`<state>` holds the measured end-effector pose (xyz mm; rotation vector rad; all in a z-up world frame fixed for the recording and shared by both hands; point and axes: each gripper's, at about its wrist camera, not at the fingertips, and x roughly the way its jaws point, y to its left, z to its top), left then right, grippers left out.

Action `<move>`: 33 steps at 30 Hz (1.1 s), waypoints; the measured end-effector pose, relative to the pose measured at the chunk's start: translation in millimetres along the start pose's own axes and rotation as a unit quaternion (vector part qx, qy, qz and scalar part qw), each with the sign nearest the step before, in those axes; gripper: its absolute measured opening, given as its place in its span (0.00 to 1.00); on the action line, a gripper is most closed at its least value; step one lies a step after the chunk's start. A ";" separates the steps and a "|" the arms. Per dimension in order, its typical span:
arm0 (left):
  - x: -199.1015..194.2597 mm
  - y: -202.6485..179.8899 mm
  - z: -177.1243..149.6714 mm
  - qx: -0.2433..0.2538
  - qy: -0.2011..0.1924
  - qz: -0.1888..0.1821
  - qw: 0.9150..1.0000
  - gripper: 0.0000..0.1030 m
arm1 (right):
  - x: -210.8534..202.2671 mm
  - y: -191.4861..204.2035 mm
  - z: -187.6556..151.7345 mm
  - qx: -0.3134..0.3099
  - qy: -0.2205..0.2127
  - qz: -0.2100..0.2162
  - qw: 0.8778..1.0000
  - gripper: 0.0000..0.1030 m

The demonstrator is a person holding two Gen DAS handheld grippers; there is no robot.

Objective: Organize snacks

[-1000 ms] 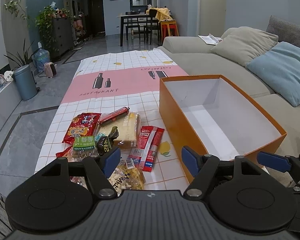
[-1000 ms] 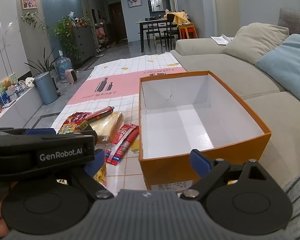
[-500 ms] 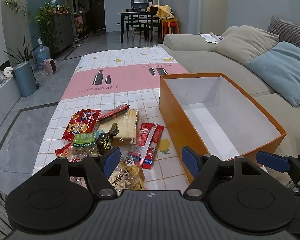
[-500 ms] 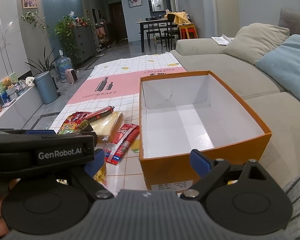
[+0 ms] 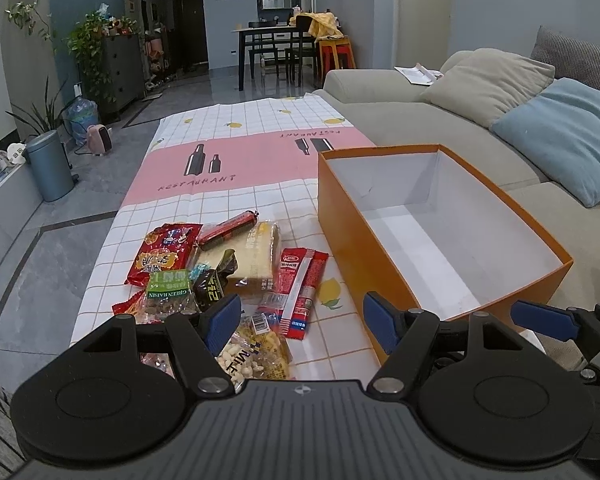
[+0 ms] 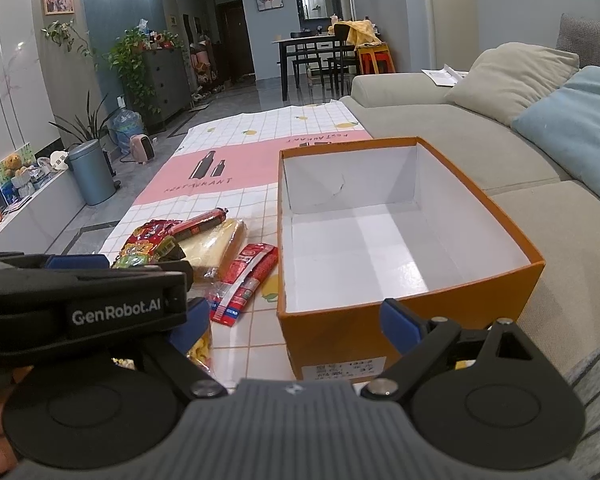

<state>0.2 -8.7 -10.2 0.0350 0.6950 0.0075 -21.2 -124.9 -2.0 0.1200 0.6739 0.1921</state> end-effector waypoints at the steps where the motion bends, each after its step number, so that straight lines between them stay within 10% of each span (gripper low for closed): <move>1: -0.3 0.3 -0.1 0.000 0.000 0.000 1.000 0.80 | 0.2 0.0 -0.4 0.000 0.000 0.000 1.000 0.88; 33: -8.6 54.0 13.4 -0.035 -0.019 0.016 0.999 0.80 | 10.1 10.3 -10.5 -0.039 0.033 0.044 0.998 0.88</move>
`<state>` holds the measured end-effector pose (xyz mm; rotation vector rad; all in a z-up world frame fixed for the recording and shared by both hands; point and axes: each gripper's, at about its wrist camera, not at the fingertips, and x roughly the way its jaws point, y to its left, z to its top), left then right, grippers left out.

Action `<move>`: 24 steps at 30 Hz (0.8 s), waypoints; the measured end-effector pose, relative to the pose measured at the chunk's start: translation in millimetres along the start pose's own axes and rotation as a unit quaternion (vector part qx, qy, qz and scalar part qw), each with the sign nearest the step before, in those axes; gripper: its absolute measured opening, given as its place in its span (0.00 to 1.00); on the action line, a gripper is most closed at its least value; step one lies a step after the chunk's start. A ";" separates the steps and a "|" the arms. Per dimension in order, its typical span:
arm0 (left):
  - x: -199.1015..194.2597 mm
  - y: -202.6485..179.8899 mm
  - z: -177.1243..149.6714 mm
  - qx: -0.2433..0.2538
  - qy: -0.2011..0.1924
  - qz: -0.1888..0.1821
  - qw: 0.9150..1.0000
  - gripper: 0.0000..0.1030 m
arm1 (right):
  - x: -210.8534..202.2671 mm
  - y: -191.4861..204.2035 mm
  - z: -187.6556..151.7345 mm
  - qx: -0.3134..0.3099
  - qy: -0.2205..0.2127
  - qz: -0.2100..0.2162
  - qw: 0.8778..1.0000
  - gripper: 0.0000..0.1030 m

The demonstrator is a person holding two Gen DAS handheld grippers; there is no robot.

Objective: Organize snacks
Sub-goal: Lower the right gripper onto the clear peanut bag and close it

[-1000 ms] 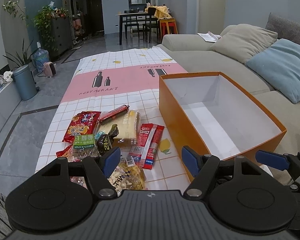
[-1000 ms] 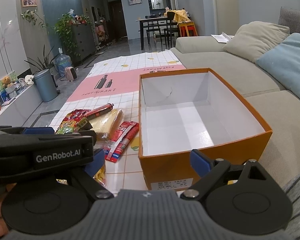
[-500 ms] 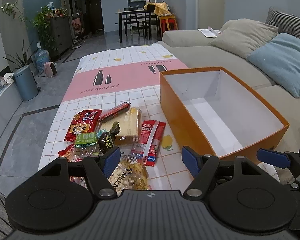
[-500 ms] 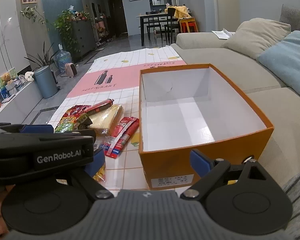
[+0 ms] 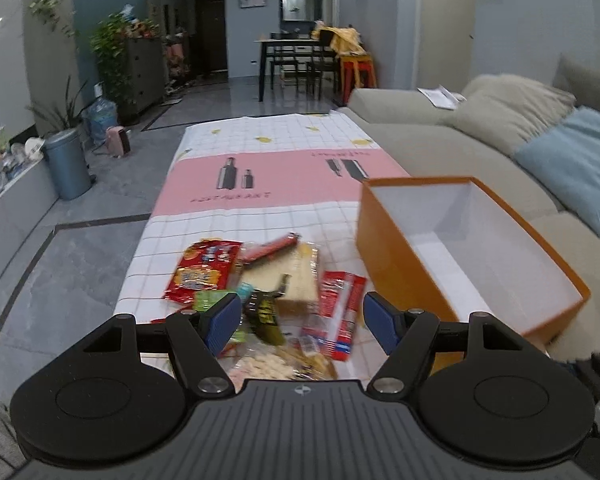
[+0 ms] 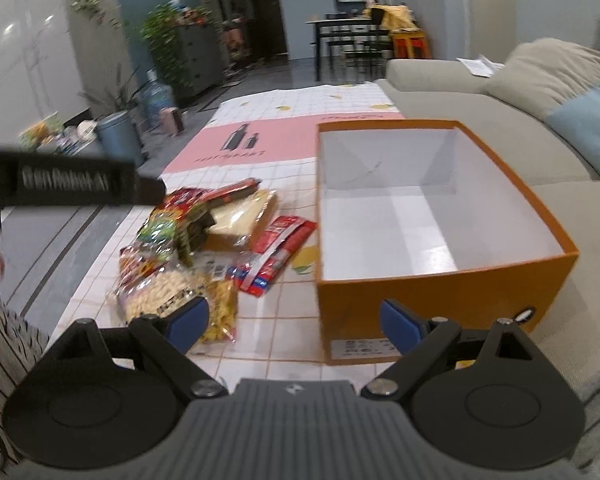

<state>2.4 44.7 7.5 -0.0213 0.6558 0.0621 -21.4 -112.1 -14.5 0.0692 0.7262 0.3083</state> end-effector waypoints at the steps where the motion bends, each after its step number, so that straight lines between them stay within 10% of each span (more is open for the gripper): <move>1: 2.5 7.1 0.3 -0.007 0.002 0.002 1.000 0.80 | 2.0 1.2 -0.2 -0.003 0.002 0.000 1.000 0.88; 24: 53.9 109.1 -53.2 -0.007 0.100 0.025 0.995 0.79 | 99.1 32.6 -6.6 0.096 0.092 0.054 0.990 0.76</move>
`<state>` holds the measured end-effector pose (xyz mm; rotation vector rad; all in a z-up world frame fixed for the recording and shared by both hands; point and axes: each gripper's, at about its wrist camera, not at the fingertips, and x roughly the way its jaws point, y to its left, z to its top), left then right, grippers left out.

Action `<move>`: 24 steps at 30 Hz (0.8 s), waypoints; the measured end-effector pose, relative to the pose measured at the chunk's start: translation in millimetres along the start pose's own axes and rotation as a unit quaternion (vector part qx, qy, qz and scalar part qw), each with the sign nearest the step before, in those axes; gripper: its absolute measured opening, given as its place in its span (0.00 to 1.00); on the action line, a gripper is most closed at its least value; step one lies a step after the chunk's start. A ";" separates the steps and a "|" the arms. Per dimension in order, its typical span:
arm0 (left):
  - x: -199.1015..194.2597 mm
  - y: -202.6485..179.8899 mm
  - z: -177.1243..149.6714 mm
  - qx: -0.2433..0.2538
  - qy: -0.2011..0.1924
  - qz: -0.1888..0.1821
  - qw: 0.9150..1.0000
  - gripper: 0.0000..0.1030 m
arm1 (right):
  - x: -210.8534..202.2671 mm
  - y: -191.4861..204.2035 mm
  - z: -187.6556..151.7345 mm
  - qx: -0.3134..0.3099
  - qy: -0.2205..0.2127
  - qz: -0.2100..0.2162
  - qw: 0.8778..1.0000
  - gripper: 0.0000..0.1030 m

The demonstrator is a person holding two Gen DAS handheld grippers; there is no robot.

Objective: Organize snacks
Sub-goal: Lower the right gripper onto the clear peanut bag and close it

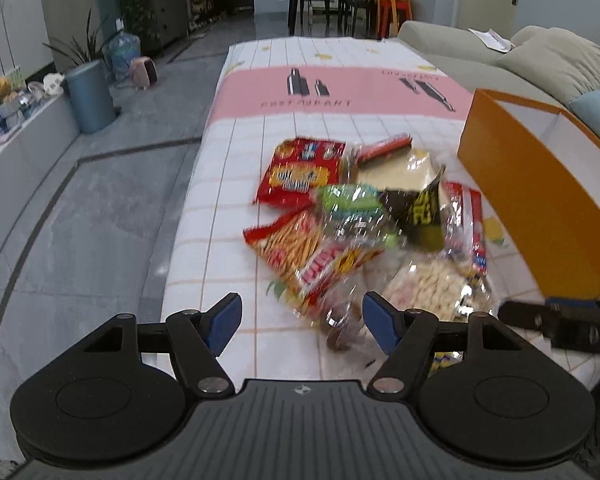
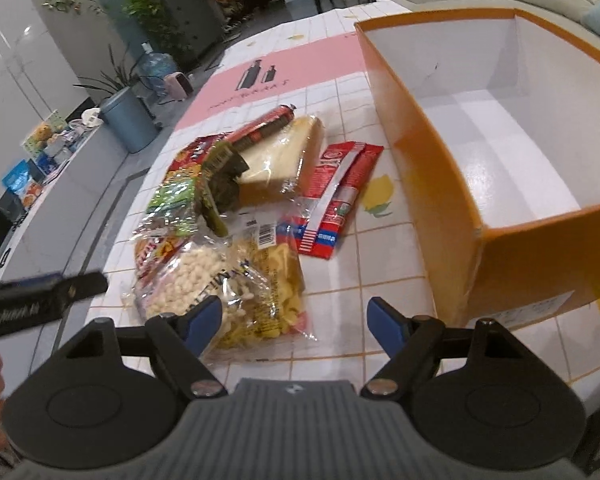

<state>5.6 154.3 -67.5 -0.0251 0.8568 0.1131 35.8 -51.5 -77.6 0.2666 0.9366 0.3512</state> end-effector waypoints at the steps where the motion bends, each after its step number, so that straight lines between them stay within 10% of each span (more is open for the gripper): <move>1: 0.8 2.7 -1.9 -0.002 0.004 -0.002 1.000 0.79 | 3.3 0.7 0.2 0.002 0.000 0.000 1.000 0.76; 9: -5.8 31.3 -10.1 -0.036 0.003 0.001 0.999 0.79 | 18.0 27.1 4.5 -0.035 0.022 0.069 0.997 0.78; 18: -7.3 55.7 -14.2 -0.066 0.008 0.018 0.998 0.79 | 30.2 89.1 -12.7 -0.275 -0.010 -0.002 0.961 0.93; 24: -12.2 67.4 -18.3 -0.078 0.004 0.023 0.997 0.79 | 50.9 99.2 -5.6 -0.286 0.001 0.011 0.958 0.97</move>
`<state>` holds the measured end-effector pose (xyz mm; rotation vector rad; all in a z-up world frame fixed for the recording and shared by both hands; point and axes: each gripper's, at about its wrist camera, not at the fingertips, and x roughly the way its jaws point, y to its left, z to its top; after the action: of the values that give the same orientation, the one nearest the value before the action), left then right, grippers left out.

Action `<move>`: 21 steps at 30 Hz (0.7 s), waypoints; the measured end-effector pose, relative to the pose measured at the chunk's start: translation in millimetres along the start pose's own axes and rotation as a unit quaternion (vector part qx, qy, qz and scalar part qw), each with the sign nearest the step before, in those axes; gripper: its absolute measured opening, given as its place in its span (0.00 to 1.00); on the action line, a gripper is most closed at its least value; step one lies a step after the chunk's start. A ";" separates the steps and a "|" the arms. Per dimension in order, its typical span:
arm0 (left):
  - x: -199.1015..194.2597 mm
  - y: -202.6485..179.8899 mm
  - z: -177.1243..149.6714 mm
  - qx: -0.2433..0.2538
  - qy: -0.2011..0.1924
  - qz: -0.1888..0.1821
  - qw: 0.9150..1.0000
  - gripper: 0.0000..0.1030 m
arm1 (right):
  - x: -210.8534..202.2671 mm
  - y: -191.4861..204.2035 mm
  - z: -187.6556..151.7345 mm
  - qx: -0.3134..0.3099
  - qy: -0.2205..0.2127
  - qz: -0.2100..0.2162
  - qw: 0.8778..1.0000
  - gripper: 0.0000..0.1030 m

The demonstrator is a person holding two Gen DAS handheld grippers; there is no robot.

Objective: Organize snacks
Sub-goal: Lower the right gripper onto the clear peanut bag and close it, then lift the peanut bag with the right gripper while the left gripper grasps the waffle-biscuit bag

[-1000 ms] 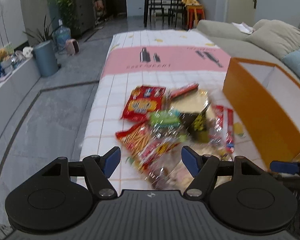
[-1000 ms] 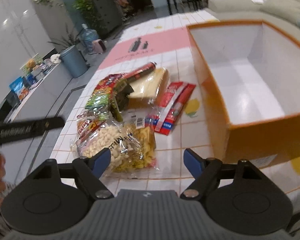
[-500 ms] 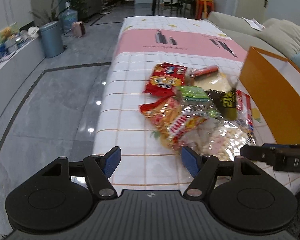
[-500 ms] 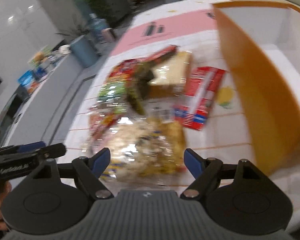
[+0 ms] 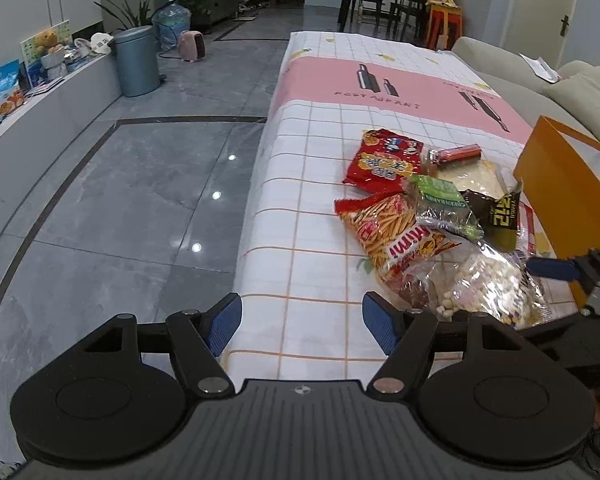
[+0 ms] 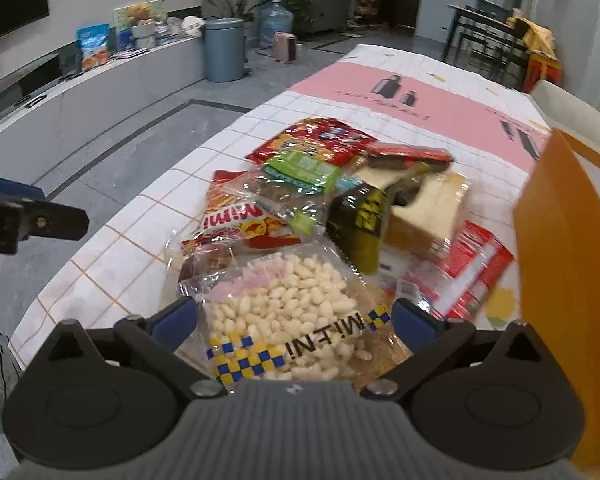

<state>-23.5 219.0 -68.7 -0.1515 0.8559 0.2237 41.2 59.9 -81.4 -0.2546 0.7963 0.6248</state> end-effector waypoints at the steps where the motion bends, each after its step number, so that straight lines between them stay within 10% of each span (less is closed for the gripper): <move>1: 0.3 1.1 -0.4 -0.001 0.000 0.002 1.000 0.79 | 2.6 0.6 2.0 -0.008 -0.001 0.004 1.000 0.97; 7: -2.1 11.4 -5.3 -0.010 -0.002 0.017 1.000 0.79 | 16.7 -11.1 7.8 0.030 0.014 0.024 0.999 0.97; 15: -6.0 22.9 -11.5 -0.019 -0.003 0.025 0.999 0.79 | 23.7 21.3 -9.6 -0.163 0.008 0.010 0.987 0.97; 21: -4.1 21.7 -11.5 -0.014 -0.003 0.039 0.999 0.79 | 24.2 6.4 -4.8 -0.138 -0.001 0.041 0.990 0.85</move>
<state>-40.0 236.8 -74.0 -0.1430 0.8548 0.3091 47.4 73.1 -102.3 -0.4763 0.7204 0.8146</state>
